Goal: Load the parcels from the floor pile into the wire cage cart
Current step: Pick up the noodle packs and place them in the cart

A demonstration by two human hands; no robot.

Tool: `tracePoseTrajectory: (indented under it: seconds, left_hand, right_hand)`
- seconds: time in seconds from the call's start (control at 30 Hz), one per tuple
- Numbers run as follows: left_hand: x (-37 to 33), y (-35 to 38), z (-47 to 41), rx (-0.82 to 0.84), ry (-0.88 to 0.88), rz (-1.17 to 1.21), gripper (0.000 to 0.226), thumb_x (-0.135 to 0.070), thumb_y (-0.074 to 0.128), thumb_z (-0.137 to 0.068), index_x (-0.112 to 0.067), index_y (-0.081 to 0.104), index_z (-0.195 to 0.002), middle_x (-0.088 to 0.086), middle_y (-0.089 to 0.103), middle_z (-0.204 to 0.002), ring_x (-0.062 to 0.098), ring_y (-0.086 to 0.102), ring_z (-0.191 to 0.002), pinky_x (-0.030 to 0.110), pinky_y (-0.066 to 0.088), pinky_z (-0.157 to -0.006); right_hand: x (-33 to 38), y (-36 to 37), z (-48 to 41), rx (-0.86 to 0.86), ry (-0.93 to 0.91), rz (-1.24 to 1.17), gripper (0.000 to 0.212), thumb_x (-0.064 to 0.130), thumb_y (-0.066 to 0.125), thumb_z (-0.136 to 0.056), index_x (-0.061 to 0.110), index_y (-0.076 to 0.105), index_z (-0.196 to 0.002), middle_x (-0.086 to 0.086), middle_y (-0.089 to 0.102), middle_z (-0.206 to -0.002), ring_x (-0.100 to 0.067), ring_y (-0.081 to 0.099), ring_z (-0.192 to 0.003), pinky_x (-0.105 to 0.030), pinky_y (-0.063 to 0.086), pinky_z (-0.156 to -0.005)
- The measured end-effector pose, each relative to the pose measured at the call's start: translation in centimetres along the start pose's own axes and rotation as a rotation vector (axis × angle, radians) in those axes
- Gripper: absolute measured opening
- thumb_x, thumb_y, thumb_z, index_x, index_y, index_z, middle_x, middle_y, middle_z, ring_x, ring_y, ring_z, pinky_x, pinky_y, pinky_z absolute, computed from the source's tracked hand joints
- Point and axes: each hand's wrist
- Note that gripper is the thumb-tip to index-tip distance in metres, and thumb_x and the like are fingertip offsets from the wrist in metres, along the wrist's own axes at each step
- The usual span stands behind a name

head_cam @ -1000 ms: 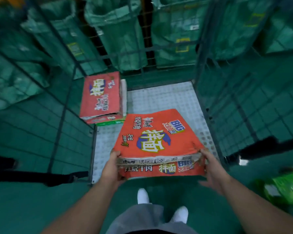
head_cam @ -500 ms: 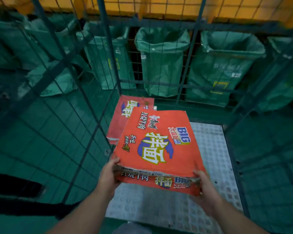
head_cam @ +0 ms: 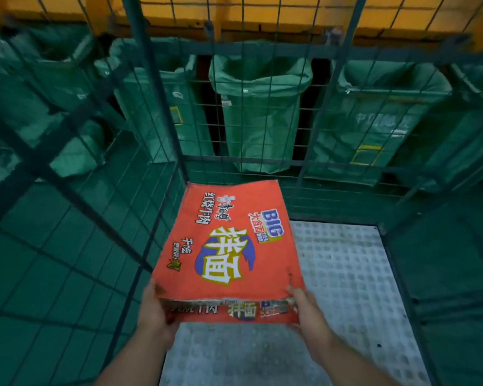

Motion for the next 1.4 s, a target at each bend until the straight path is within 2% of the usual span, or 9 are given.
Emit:
tracePoseTrajectory:
  seconds: [0.17,0.27,0.4,0.6,0.73,0.87,0.93,1.07,1.4]
  left_hand:
    - [0.8,1.5,-7.8,-0.081,-0.032,-0.067,0.060,-0.066,0.041,-0.099,-0.022,0.064,-0.134,0.008,0.064,-0.138,0.032,0.055,-0.132,0.059,0.031,-0.116]
    - [2.0,1.4,-11.3,-0.207,-0.158,-0.182,0.052,-0.037,0.035,-0.109,-0.010,0.040,-0.153,0.014,0.042,-0.158,0.036,0.039,-0.146,0.056,0.030,-0.116]
    - [3.8,2.5,-14.7,-0.173,-0.199,-0.121,0.050,-0.021,0.035,-0.106,-0.011,0.034,-0.156,0.010,0.038,-0.161,0.030,0.038,-0.147,0.054,0.032,-0.117]
    - [5.4,4.2,-14.7,-0.280,-0.185,-0.148,0.016,-0.029,0.045,-0.104,-0.019,0.056,-0.099,0.005,0.053,-0.116,0.026,0.053,-0.099,0.043,0.039,-0.101]
    - [4.1,4.7,-16.3,-0.072,-0.226,-0.058,0.037,-0.024,0.038,-0.107,-0.011,0.052,-0.138,0.005,0.043,-0.154,0.031,0.042,-0.142,0.049,0.035,-0.112]
    - [2.5,4.6,-16.9,-0.075,-0.293,-0.274,0.062,-0.040,0.038,-0.105,-0.014,0.026,-0.161,0.004,0.034,-0.164,0.030,0.038,-0.146,0.047,0.031,-0.114]
    - [2.7,4.6,-15.1,-0.076,-0.288,-0.402,0.060,-0.044,0.042,-0.102,-0.014,0.039,-0.154,0.006,0.045,-0.155,0.031,0.047,-0.138,0.045,0.034,-0.108]
    - [3.4,5.8,-8.5,0.005,-0.261,-0.551,0.031,-0.037,0.048,-0.102,-0.013,0.062,-0.116,0.007,0.065,-0.125,0.025,0.063,-0.104,0.040,0.043,-0.095]
    - [11.8,11.7,7.7,0.529,-0.342,-0.856,0.022,-0.032,0.050,-0.102,-0.017,0.065,-0.102,0.003,0.069,-0.094,0.021,0.062,-0.079,0.030,0.041,-0.069]
  right_hand:
    - [-2.2,2.6,-9.9,-0.061,-0.034,0.070,0.026,0.026,0.067,-0.098,0.017,0.053,-0.118,-0.002,0.070,-0.104,-0.011,0.065,-0.085,-0.031,0.049,-0.071]
    - [-5.2,3.6,-14.8,-0.021,0.015,0.260,0.014,0.018,0.066,-0.099,0.016,0.062,-0.113,-0.004,0.071,-0.103,-0.013,0.064,-0.081,-0.030,0.053,-0.071]
    - [-7.9,4.4,-18.2,-0.021,0.071,0.373,0.016,0.009,0.057,-0.102,0.014,0.073,-0.099,0.006,0.070,-0.074,-0.012,0.061,-0.064,-0.021,0.053,-0.059]
    - [-8.0,8.0,-19.1,0.061,0.000,0.188,0.029,-0.013,0.061,-0.091,0.006,0.076,-0.107,0.005,0.079,-0.088,-0.002,0.068,-0.076,-0.018,0.056,-0.077]
    - [-7.9,9.2,-19.9,0.101,0.070,0.179,0.027,0.004,0.064,-0.095,0.018,0.078,-0.112,-0.007,0.079,-0.101,-0.018,0.069,-0.083,-0.047,0.059,-0.088]
    - [-5.8,6.8,-17.8,0.178,0.171,0.351,0.046,0.029,0.067,-0.098,0.032,0.057,-0.143,0.009,0.071,-0.120,-0.008,0.064,-0.086,-0.025,0.049,-0.061]
    - [-4.9,5.8,-16.3,0.096,0.214,0.458,0.052,0.035,0.066,-0.098,0.030,0.047,-0.146,0.001,0.068,-0.119,-0.011,0.060,-0.085,-0.020,0.043,-0.057]
    - [-4.2,3.7,-11.2,0.081,0.310,0.492,0.004,0.025,0.057,-0.099,0.022,0.060,-0.101,0.001,0.060,-0.088,-0.013,0.057,-0.075,-0.023,0.039,-0.058]
    - [-1.4,-5.1,6.5,-0.205,0.196,0.140,0.015,0.027,0.050,-0.105,0.020,0.063,-0.102,-0.002,0.068,-0.096,-0.015,0.059,-0.079,-0.024,0.039,-0.063]
Point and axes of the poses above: each hand's wrist, its own z-axis away from the middle knuckle, its own y-axis out of the palm, x = y × z
